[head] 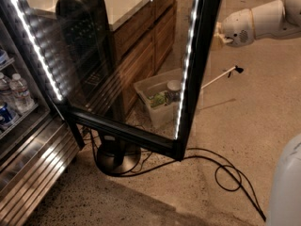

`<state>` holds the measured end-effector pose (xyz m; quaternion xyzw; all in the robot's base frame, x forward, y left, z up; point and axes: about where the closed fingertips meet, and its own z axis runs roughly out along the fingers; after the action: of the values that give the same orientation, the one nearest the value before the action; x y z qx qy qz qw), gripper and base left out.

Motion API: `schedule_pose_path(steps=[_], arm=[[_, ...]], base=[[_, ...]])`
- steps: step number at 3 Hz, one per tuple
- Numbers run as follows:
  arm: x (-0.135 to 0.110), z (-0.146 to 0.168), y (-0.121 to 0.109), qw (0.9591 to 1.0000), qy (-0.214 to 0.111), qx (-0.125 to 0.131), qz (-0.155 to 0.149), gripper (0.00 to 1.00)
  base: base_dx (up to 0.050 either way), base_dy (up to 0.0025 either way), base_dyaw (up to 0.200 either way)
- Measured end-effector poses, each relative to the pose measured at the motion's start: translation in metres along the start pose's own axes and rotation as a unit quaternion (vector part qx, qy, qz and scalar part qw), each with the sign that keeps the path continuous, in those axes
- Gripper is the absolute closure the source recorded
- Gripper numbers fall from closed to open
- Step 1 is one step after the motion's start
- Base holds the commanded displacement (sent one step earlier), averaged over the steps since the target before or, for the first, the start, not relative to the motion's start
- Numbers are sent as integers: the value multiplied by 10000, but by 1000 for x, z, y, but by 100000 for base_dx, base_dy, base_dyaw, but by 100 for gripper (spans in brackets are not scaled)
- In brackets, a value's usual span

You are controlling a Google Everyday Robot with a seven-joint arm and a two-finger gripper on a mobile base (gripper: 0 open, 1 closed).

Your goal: Close right fridge door

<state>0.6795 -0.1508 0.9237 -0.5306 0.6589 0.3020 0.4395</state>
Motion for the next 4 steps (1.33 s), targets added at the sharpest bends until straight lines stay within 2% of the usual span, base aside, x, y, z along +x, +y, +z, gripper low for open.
schedule_pose_path(steps=[1,2,3,4], arm=[[-1,17,47,9972,-82,-739,117,100],[2,27,64,9942,-73,-1052,187,100],[2,28,60,9931,-59,-1147,215,100],[-5,58,66,9825,-90,-1849,223,100]], base=[[0,0,0],[0,0,0],[0,0,0],[0,0,0]])
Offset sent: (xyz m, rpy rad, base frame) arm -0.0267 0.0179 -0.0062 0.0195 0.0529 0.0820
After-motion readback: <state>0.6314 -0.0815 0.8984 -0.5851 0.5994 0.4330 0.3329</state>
